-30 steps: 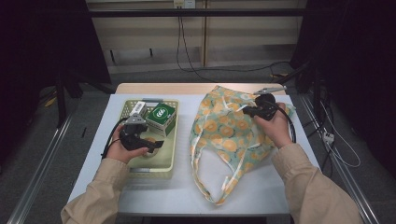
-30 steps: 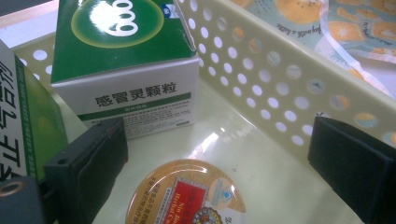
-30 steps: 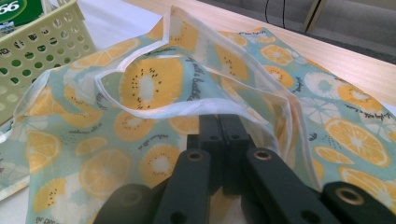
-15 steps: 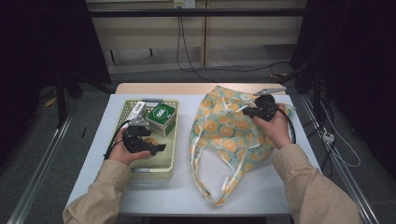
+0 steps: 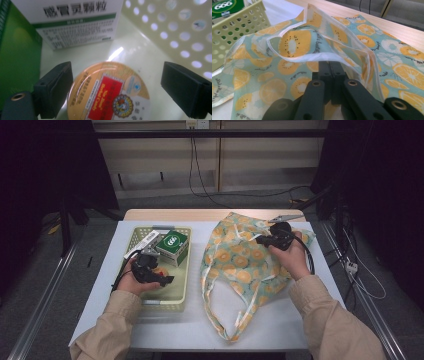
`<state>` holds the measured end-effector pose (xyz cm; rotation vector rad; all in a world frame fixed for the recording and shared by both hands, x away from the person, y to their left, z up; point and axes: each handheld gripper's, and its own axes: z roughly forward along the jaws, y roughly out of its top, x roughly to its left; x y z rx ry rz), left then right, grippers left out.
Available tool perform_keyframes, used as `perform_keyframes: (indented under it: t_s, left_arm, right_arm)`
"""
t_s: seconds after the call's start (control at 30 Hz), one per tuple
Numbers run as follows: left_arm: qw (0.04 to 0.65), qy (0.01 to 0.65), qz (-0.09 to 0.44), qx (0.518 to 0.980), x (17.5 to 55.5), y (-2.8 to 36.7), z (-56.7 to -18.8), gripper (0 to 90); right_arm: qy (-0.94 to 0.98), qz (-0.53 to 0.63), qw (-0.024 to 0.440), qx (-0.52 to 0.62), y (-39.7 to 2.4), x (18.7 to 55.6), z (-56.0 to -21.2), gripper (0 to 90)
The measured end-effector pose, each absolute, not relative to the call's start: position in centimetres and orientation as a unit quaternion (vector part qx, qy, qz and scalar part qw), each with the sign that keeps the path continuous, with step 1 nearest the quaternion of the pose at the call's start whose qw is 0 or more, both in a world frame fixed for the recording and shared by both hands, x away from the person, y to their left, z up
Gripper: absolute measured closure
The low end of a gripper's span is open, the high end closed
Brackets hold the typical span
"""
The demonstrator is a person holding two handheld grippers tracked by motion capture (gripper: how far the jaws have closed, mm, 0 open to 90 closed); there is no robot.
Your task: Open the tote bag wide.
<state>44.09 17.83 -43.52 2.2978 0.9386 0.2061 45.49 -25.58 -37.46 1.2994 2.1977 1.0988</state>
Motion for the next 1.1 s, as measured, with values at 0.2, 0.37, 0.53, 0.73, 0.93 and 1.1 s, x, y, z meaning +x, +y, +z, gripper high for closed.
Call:
perform_keyframes:
  t_s: [0.2, 0.37, 0.53, 0.73, 0.93, 1.1]
  left_arm:
    - [0.299, 0.363, 0.075, 0.88, 44.1, 17.9, -43.9, 12.2]
    - [0.279, 0.357, 0.073, 0.888, 44.1, 17.8, -44.1, 14.5]
    - [0.269, 0.348, 0.079, 0.895, 44.0, 17.6, -44.1, 18.2]
    - [0.305, 0.353, 0.089, 0.88, 43.7, 17.5, -43.3, 20.4]
    - [0.353, 0.361, 0.096, 0.858, 43.4, 17.6, -41.2, 20.5]
    - [0.39, 0.352, 0.101, 0.845, 42.8, 16.4, -38.9, 20.5]
  right_arm:
    - [0.774, 0.397, 0.183, 0.458, -25.2, 45.3, -36.3, 90.0]
    - [0.772, 0.399, 0.188, 0.458, -25.4, 45.2, -35.8, 90.0]
    - [0.77, 0.399, 0.186, 0.462, -25.7, 45.0, -35.8, 90.0]
    - [0.769, 0.402, 0.183, 0.461, -25.8, 45.0, -35.7, 90.0]
    - [0.771, 0.404, 0.179, 0.459, -25.6, 44.9, -35.9, 90.0]
    - [0.772, 0.405, 0.174, 0.458, -25.4, 45.0, -36.1, 90.0]
